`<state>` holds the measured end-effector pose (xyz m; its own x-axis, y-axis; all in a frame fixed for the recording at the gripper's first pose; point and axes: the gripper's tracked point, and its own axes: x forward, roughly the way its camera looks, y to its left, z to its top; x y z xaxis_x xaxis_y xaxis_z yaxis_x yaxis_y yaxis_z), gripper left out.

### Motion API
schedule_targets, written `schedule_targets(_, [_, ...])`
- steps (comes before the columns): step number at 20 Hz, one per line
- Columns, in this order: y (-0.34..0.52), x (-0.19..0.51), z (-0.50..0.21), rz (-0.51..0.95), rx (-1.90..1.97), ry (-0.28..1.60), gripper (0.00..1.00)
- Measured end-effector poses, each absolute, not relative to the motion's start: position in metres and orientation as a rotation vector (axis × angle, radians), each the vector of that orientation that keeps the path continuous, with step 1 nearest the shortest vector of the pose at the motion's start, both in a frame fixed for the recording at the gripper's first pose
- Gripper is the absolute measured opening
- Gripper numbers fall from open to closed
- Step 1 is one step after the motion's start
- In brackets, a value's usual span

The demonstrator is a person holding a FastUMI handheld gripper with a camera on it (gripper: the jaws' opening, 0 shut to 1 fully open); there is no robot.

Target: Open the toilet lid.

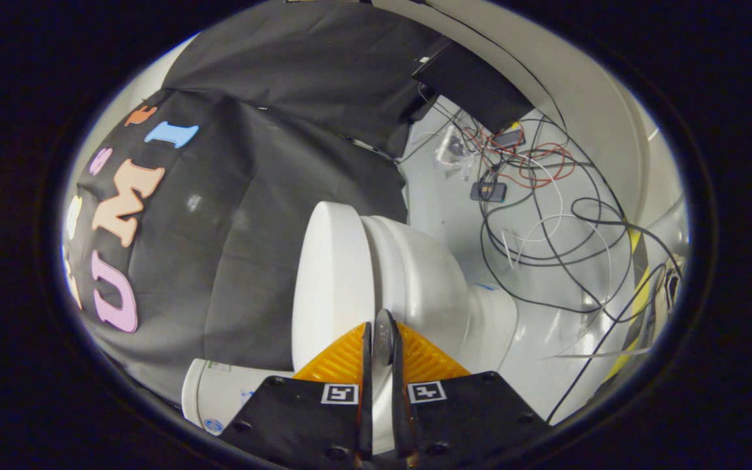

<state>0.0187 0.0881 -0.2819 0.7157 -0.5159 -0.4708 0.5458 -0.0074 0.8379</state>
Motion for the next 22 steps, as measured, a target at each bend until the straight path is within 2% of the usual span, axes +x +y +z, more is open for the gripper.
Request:
schedule_targets(6, [0.095,0.029,-0.208,-0.751,1.127,-0.019,0.14])
schedule_targets(13, [0.138,0.064,-0.113,-0.556,0.846,-0.050,0.13])
schedule_targets(22, [0.197,0.107,-0.052,-0.354,0.622,-0.057,0.15])
